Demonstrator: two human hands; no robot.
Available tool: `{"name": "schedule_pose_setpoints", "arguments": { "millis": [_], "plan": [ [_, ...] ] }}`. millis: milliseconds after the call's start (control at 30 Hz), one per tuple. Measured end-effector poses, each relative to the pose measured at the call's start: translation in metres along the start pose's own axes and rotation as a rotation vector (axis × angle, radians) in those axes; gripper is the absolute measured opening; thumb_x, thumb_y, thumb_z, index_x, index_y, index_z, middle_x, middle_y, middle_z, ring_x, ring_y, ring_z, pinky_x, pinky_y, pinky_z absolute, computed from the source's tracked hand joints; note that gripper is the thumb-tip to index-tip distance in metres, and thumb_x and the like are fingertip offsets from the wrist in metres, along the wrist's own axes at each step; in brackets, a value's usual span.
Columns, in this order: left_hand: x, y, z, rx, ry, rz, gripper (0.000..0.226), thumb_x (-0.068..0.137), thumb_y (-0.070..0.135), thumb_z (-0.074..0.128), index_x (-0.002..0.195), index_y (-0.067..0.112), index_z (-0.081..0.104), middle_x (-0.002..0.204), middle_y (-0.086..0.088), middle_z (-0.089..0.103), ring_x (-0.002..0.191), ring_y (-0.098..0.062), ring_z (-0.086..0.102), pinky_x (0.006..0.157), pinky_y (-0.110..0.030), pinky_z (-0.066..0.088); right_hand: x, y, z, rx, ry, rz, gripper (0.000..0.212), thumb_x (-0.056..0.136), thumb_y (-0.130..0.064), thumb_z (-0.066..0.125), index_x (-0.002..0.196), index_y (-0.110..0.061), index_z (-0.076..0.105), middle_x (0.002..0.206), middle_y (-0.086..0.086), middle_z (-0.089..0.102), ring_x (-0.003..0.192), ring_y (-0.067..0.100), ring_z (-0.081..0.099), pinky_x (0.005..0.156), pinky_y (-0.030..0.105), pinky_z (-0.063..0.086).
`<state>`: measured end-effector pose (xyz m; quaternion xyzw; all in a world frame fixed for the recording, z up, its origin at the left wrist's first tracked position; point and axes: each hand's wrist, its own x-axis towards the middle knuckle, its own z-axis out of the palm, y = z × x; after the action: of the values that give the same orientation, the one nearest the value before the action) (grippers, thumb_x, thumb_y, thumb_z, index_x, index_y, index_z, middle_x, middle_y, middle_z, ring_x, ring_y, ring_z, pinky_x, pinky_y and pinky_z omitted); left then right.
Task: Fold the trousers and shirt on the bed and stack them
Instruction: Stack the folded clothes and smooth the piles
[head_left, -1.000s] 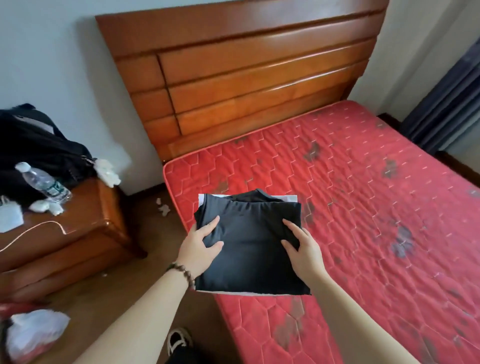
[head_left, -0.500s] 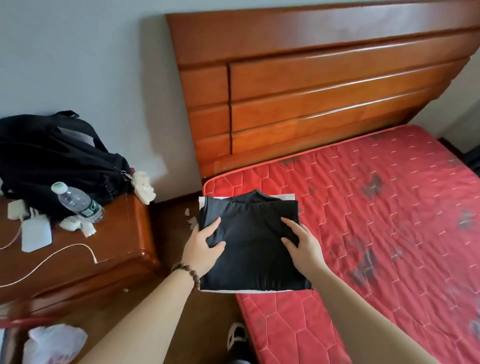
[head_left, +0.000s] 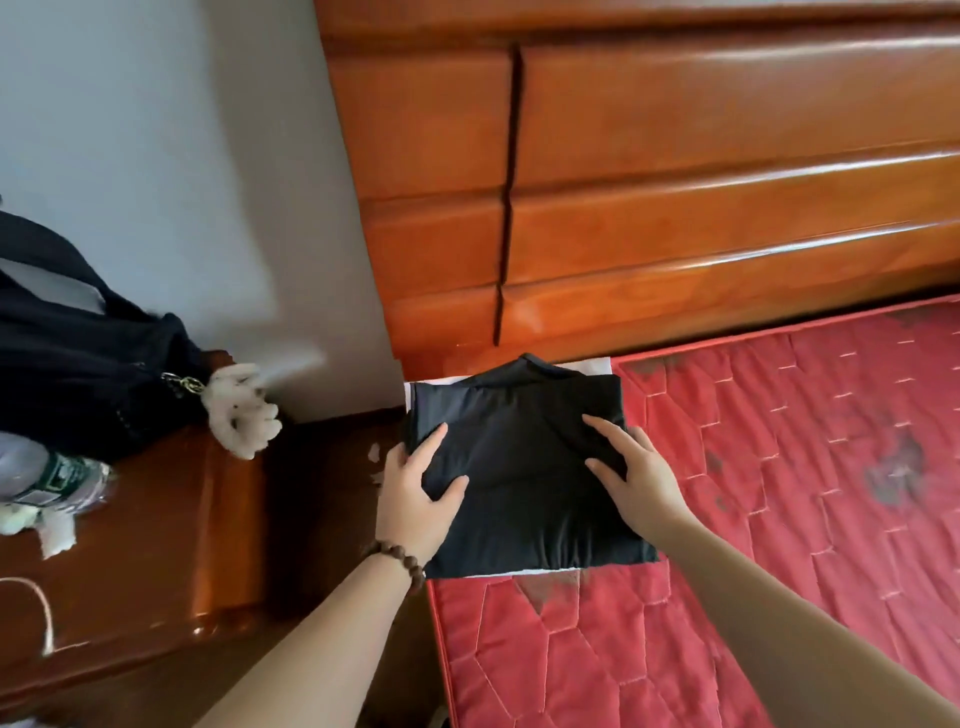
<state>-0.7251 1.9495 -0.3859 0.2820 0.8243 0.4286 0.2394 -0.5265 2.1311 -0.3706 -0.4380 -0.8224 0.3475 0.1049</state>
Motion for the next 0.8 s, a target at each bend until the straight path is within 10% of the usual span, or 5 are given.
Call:
{"name": "schedule_pose_setpoints", "arguments": {
  "millis": [167, 300, 600, 800],
  "plan": [
    [0.016, -0.099, 0.057, 0.156, -0.183, -0.189, 0.061, 0.084, 0.026, 0.069, 0.139, 0.034, 0.045, 0.113, 0.001, 0.042, 0.096, -0.014, 0.054, 0.085, -0.018, 0.041, 0.012, 0.106, 0.075, -0.028, -0.246, 0.247, 0.065, 0.09, -0.03, 0.064, 0.145, -0.043, 0.032, 0.107, -0.001, 0.041, 0.084, 0.008, 0.047, 0.085, 0.017, 0.036],
    [0.023, -0.122, 0.075, 0.098, -0.135, -0.177, 0.055, 0.084, 0.028, 0.069, 0.134, 0.038, 0.049, 0.111, 0.0, 0.044, 0.098, -0.011, 0.051, 0.089, -0.015, 0.034, 0.019, 0.131, 0.098, -0.061, -0.118, 0.248, 0.066, 0.088, -0.043, 0.062, 0.139, -0.058, 0.023, 0.102, -0.005, 0.042, 0.098, 0.015, 0.043, 0.093, 0.026, 0.034],
    [0.064, -0.101, 0.09, 0.002, -0.224, -0.173, 0.052, 0.086, 0.019, 0.067, 0.133, 0.036, 0.053, 0.139, 0.001, 0.048, 0.127, -0.017, 0.047, 0.102, -0.025, 0.036, 0.055, 0.112, 0.114, 0.126, -0.116, 0.229, 0.077, 0.089, -0.018, 0.065, 0.145, -0.049, 0.022, 0.113, -0.004, 0.047, 0.097, 0.008, 0.05, 0.088, 0.019, 0.034],
    [0.051, -0.088, 0.075, -0.09, 0.042, -0.017, 0.059, 0.083, 0.013, 0.068, 0.126, 0.05, 0.052, 0.122, 0.011, 0.052, 0.115, 0.001, 0.049, 0.093, -0.002, 0.032, 0.076, 0.084, 0.096, 0.127, 0.049, -0.065, 0.072, 0.086, -0.008, 0.065, 0.142, -0.043, 0.036, 0.108, -0.024, 0.048, 0.099, -0.015, 0.048, 0.081, -0.006, 0.028]
  ]
}}
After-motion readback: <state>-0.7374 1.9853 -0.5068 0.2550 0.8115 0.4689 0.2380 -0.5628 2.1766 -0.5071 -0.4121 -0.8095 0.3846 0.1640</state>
